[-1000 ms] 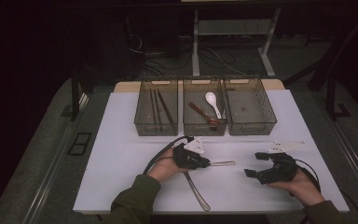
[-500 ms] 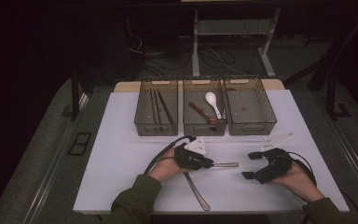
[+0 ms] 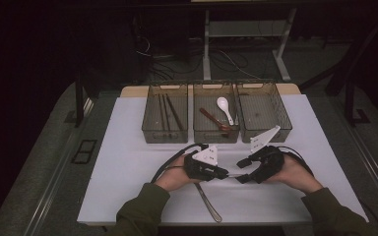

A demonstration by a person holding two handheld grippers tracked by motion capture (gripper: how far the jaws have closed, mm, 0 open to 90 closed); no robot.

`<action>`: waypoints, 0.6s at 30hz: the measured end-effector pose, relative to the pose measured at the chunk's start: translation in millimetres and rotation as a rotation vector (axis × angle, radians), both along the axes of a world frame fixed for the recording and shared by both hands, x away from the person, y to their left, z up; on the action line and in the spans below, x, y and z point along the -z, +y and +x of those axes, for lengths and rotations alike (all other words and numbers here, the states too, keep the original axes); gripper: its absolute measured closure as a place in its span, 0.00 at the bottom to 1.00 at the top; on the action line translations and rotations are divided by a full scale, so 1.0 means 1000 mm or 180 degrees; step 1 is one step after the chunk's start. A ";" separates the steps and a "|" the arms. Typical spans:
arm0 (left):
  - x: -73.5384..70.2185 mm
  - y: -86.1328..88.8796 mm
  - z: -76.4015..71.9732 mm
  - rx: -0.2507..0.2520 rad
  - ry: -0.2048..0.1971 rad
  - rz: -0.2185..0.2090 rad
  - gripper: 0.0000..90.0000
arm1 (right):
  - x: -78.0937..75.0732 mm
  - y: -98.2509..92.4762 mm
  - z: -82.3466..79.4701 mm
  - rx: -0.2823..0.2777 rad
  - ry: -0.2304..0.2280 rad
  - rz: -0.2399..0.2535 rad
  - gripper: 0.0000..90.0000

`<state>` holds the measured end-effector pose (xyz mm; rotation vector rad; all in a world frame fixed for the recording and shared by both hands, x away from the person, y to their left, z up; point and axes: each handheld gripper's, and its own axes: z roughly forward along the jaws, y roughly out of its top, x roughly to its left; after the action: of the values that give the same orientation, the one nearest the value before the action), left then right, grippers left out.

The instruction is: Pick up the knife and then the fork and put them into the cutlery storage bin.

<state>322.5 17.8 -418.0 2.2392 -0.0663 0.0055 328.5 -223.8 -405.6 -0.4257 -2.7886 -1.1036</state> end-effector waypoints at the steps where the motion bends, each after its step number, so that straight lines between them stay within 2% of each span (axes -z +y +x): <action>1: -0.001 0.000 -0.001 0.0014 -0.0006 -0.0001 0.93 | 0.001 0.004 0.001 -0.0042 0.0029 -0.0032 0.48; 8: -0.007 0.001 -0.006 0.0071 -0.0027 -0.0030 0.93 | 0.006 0.021 0.006 -0.0280 0.0157 -0.0129 0.65; 13: -0.009 0.000 -0.007 0.0107 -0.0049 -0.0039 0.93 | 0.007 0.029 0.006 -0.0444 0.0226 -0.0202 0.81; 15: -0.010 0.000 -0.008 0.0128 -0.0054 -0.0031 0.93 | 0.007 0.032 0.004 -0.0488 0.0314 -0.0208 0.87; 17: -0.010 -0.001 -0.009 0.0150 -0.0066 -0.0025 0.93 | 0.007 0.034 0.004 -0.0570 0.0237 -0.0260 0.89; 18: -0.010 -0.001 -0.009 0.0156 -0.0075 -0.0027 0.93 | 0.007 0.034 0.004 -0.0589 0.0249 -0.0264 0.89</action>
<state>314.0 16.4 -408.4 2.2287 -0.1337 0.0055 332.2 -189.7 -412.8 -0.2079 -2.7459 -0.9147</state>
